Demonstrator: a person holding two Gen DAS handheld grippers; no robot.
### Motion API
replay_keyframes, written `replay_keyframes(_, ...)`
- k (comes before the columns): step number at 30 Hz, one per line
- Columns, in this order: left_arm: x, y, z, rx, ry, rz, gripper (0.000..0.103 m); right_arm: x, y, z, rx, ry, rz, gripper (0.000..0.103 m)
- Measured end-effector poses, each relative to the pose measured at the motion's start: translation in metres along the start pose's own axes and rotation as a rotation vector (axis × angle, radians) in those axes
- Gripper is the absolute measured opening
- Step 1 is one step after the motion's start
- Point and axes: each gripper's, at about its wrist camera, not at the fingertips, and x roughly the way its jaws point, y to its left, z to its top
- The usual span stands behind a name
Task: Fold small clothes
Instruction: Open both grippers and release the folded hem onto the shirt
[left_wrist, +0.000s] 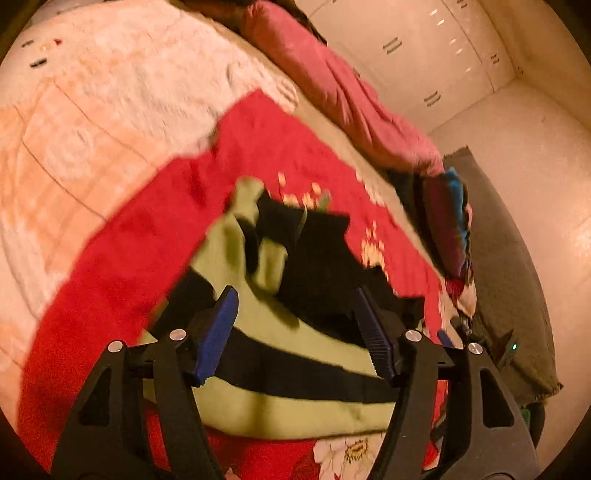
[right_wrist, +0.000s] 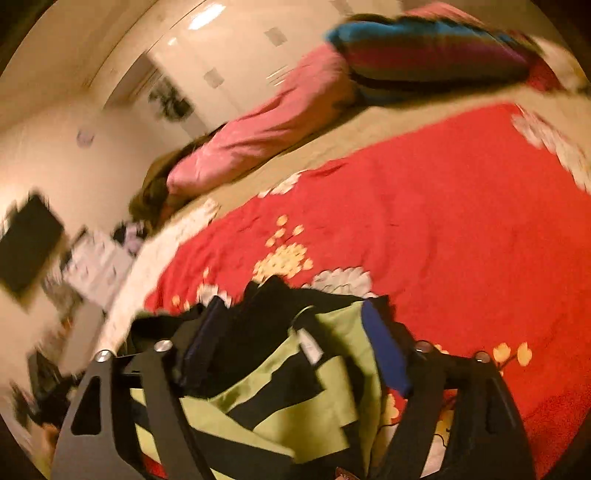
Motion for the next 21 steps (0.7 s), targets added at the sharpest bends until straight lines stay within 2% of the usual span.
replay_keyframes(2,0.01,-0.008,-0.001,0.024,0.023,0.011,0.059,0.008,0.016,-0.005,-0.104,0.031,-0.051,0.08)
replay_keyframes(4,0.021,-0.019,0.0,0.054,0.04,0.039,0.077,0.012,0.025,-0.01,-0.177,0.052,-0.088,0.083)
replay_keyframes(5,0.027,-0.024,0.001,0.067,0.048,0.059,0.08,0.015,0.03,-0.014,-0.215,0.065,-0.105,0.084)
replay_keyframes(6,0.035,-0.029,0.003,0.081,0.062,0.089,0.081,0.017,0.034,-0.017,-0.24,0.077,-0.121,0.084)
replay_keyframes(9,0.065,-0.035,0.005,0.125,0.115,0.238,0.081,0.02,0.037,-0.023,-0.271,0.097,-0.139,0.085)
replay_keyframes(11,0.074,-0.035,0.005,0.131,0.114,0.279,0.072,0.023,0.036,-0.024,-0.265,0.11,-0.137,0.085)
replay_keyframes(13,0.08,-0.037,0.009,0.155,0.108,0.313,0.017,0.024,0.033,-0.023,-0.252,0.117,-0.134,0.085)
replay_keyframes(14,0.08,-0.038,0.012,0.151,0.109,0.294,0.005,0.024,0.032,-0.022,-0.246,0.116,-0.139,0.085)
replay_keyframes(15,0.078,-0.041,0.016,0.14,0.111,0.254,0.0,0.023,0.03,-0.022,-0.236,0.115,-0.143,0.085)
replay_keyframes(16,0.074,-0.047,0.023,0.142,0.099,0.212,0.0,0.022,0.027,-0.021,-0.223,0.115,-0.143,0.085)
replay_keyframes(18,0.063,-0.06,0.038,0.154,0.04,0.175,0.0,0.023,0.019,-0.018,-0.179,0.117,-0.145,0.085)
replay_keyframes(19,0.053,-0.063,0.049,0.133,-0.008,0.133,0.0,0.022,0.015,-0.017,-0.162,0.118,-0.144,0.085)
replay_keyframes(20,0.047,-0.064,0.057,0.108,-0.046,0.104,0.003,0.023,0.011,-0.016,-0.138,0.122,-0.145,0.085)
replay_keyframes(21,0.041,-0.063,0.066,0.087,-0.091,0.092,0.019,0.023,0.009,-0.016,-0.125,0.124,-0.149,0.085)
